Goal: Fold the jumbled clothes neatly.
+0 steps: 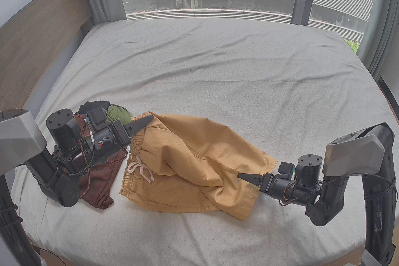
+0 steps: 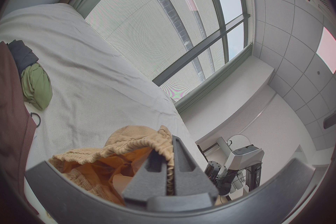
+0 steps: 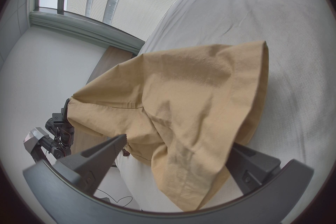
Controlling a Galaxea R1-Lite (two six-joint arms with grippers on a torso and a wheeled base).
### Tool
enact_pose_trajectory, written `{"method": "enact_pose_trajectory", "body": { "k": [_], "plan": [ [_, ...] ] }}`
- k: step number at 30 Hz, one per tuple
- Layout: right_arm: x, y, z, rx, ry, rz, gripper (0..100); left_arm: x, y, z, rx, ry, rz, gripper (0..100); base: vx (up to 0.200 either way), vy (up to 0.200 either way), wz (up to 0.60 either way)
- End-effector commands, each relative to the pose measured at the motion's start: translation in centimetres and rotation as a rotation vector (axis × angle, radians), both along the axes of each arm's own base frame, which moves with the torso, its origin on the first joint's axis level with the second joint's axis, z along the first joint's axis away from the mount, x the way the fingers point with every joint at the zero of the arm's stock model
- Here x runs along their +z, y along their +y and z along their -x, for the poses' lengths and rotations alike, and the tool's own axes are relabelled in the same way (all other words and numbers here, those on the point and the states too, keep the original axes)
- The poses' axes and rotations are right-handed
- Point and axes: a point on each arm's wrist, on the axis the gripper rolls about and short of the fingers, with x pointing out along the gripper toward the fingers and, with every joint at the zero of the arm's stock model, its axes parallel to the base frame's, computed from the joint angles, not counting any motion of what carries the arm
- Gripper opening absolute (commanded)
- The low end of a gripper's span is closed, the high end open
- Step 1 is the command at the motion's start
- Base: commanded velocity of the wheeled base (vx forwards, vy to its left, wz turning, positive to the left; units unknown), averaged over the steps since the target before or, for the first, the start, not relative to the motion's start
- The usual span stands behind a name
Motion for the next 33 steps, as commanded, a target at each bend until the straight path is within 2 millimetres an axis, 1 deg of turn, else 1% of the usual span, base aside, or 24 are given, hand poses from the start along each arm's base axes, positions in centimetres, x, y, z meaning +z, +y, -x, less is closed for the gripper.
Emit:
{"method": "enact_pose_trajectory", "body": {
  "k": [1,6,11,18,31,32,33],
  "plan": [
    [-0.8,0.4,0.1,0.01,0.016,0.007,100,0.1,0.0,0.0,0.0,-0.003,0.001,0,0.0,0.0,0.0],
    [-0.8,0.7,0.1,0.017,0.013,0.007,100,0.2,0.0,0.0,0.0,-0.003,0.003,0,0.0,0.0,0.0],
    [-0.2,1.2,0.2,0.02,-0.009,0.002,100,0.2,0.0,0.1,-0.001,-0.005,0.002,0,0.0,0.0,0.0],
    [1.8,2.1,0.7,0.048,-0.054,-0.018,100,0.2,0.0,0.1,-0.001,-0.003,0.003,0,0.0,0.0,0.0],
    [1.5,2.0,0.4,0.027,-0.056,-0.014,100,0.2,-0.1,0.1,-0.003,-0.006,0.001,0,0.0,0.0,0.0],
    [1.5,2.0,0.3,0.026,-0.056,-0.014,0,0.2,-0.1,0.1,-0.003,-0.006,0.001,0,0.0,0.0,0.0],
    [1.4,2.0,0.3,0.026,-0.056,-0.014,0,0.2,-0.1,0.1,-0.003,-0.006,0.001,0,0.0,0.0,0.0]
  ]
}}
